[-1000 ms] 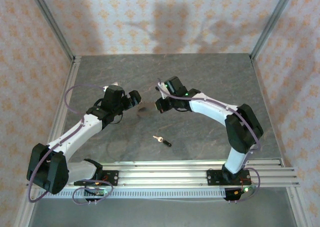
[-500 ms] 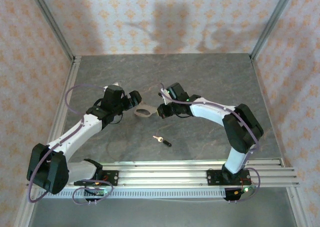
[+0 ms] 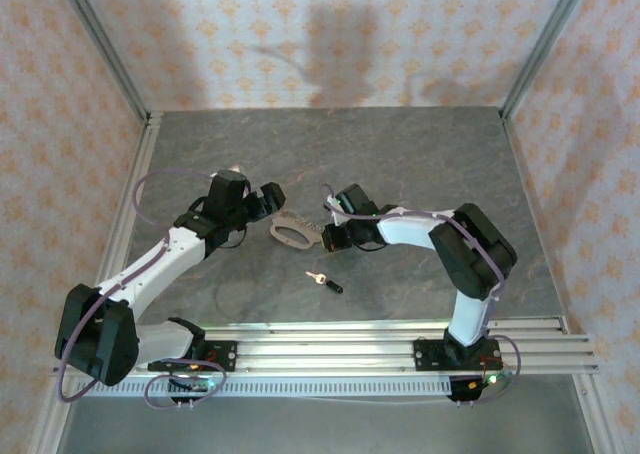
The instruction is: Put the keys on the keyring
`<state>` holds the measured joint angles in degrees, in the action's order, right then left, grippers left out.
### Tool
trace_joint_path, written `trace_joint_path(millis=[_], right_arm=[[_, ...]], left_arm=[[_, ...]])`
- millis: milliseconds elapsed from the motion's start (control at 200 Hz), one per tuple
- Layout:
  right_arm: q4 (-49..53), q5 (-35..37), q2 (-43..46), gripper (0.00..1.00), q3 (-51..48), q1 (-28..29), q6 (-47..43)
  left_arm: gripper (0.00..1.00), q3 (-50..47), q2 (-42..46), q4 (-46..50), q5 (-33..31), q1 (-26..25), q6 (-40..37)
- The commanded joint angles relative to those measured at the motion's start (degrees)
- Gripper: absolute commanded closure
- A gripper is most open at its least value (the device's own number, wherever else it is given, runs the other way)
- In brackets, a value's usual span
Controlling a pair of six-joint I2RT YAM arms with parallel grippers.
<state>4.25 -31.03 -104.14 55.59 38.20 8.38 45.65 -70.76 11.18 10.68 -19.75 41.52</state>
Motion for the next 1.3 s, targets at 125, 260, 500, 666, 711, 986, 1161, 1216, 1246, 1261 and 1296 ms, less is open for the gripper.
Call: trace_joint_path(millis=[125,260,500,666,711,986,1161,1216,1246,1261,1296], right_arm=[[-2.89,1.94,-0.08,0.79,-1.67,0.04,1.69],[-2.04,3.52,2.26,0.7,-1.97,0.04,1.73],[-0.92,6.18,6.24,0.62,-2.3,-0.05,2.36],[-0.56,7.01,6.93,0.61,-2.77,-0.05,2.09],[-0.43,7.04,6.93,0.61,-2.85,-0.05,1.95],[0.23,5.08,6.9,0.61,-2.66,0.27,1.15],[2.49,7.94,8.6,0.61,-1.71,2.5,1.13],[3.77,9.26,8.39,0.62,-0.78,3.68,1.01],[4.44,10.12,8.09,0.62,-0.14,4.32,1.01],[4.81,10.71,7.94,0.62,0.22,4.73,1.01],[5.77,12.16,7.46,0.62,0.91,5.46,1.05]], left_arm=[[0.0,0.08,-0.09,-0.89,0.68,0.24,-1.35],[0.0,0.04,-0.42,-1.32,0.89,0.24,-1.18],[0.0,0.34,-0.74,-1.82,1.1,0.07,-1.09],[0.0,0.41,-0.77,-1.78,1.02,0.13,-1.22],[0.0,0.36,-0.77,-1.77,1.01,0.15,-1.26],[0.0,0.45,-0.91,-1.86,0.92,0.08,-1.35],[0.0,0.09,-0.81,-1.93,0.66,0.06,-1.35],[0.0,0.14,-0.8,-2.04,0.66,0.09,-1.28],[0.0,0.13,-0.82,-2.03,0.66,0.09,-1.26],[0.0,0.13,-0.81,-2.01,0.62,0.11,-1.26],[0.0,0.1,-0.76,-1.92,0.5,0.12,-1.26]])
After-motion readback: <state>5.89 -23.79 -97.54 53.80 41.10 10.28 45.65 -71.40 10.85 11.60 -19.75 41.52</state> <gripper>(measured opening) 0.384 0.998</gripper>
